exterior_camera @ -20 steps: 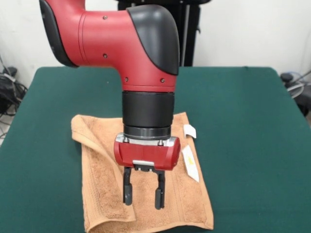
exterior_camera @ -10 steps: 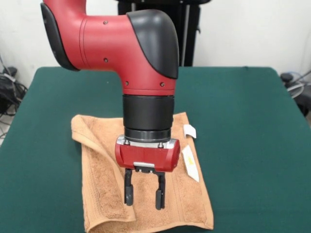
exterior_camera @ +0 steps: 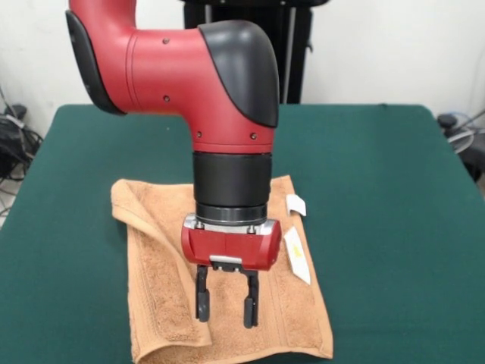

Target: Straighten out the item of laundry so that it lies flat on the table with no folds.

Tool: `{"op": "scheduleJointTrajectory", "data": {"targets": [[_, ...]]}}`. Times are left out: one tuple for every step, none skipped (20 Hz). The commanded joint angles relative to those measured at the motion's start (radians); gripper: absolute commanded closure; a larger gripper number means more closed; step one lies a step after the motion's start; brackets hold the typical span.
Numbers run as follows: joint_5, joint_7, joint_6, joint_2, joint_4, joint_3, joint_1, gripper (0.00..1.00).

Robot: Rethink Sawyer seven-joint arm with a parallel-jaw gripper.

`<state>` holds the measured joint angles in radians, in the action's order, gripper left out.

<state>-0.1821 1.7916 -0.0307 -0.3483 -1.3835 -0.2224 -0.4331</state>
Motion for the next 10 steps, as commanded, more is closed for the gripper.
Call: {"op": "scheduleJointTrajectory", "data": {"targets": [[-0.073, 0.021, -0.091, 0.047, -0.024, 0.048, -0.005, 0.00], [-0.076, 0.017, -0.090, 0.047, -0.025, 0.047, -0.009, 0.00], [-0.078, 0.015, -0.091, 0.047, -0.024, 0.047, -0.012, 0.00], [-0.081, 0.010, -0.092, 0.047, -0.023, 0.046, -0.016, 0.00], [-0.082, 0.008, -0.092, 0.047, -0.022, 0.045, -0.018, 0.00], [-0.087, 0.004, -0.094, 0.049, -0.019, 0.043, -0.023, 0.00], [-0.090, 0.003, -0.094, 0.050, -0.016, 0.041, -0.026, 0.00], [-0.094, 0.001, -0.095, 0.052, -0.013, 0.039, -0.029, 0.00], [-0.097, 0.000, -0.095, 0.053, -0.011, 0.039, -0.031, 0.00], [-0.100, 0.000, -0.094, 0.055, -0.010, 0.038, -0.033, 0.00]]}}
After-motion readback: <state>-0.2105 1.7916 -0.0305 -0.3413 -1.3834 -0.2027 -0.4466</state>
